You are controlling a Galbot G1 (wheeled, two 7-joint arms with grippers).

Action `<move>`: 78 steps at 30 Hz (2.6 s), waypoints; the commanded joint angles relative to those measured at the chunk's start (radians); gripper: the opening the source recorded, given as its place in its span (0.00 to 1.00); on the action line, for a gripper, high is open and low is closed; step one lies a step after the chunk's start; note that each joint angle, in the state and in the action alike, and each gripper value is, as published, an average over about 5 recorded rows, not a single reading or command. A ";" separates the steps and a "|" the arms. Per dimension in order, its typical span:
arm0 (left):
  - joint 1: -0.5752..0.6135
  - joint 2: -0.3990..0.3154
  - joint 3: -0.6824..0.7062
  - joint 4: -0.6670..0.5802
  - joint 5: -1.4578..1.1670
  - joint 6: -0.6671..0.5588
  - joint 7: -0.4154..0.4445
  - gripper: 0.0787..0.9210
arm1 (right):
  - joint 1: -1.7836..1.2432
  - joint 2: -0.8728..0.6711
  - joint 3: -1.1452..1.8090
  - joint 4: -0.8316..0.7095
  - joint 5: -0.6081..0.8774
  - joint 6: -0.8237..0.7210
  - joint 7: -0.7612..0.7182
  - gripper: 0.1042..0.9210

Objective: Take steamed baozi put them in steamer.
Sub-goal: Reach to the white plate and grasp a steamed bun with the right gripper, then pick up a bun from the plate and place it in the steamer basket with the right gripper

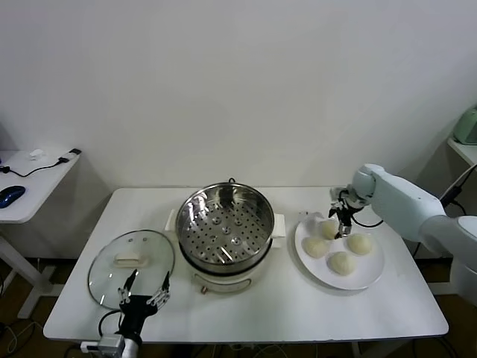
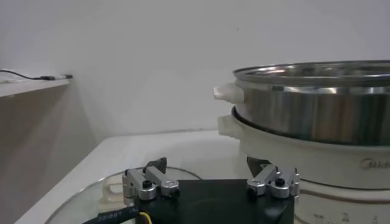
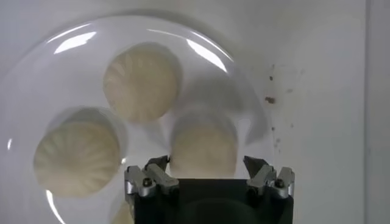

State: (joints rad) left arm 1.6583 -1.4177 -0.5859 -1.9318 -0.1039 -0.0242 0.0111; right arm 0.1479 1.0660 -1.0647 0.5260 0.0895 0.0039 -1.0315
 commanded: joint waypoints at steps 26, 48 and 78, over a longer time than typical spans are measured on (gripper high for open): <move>0.017 0.001 0.004 -0.031 0.019 0.008 -0.021 0.88 | 0.586 -0.079 -0.408 0.499 0.270 0.041 -0.074 0.76; 0.005 -0.004 0.003 -0.025 0.049 0.000 -0.025 0.88 | 0.503 0.297 -0.350 0.672 -0.126 0.580 -0.042 0.76; 0.018 -0.006 0.026 -0.019 0.045 -0.018 -0.029 0.88 | 0.250 0.442 -0.178 0.227 -0.389 0.632 0.067 0.78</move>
State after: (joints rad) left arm 1.6762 -1.4239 -0.5599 -1.9486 -0.0537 -0.0427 -0.0175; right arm 0.4282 1.4862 -1.2577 0.8035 -0.2829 0.6239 -0.9753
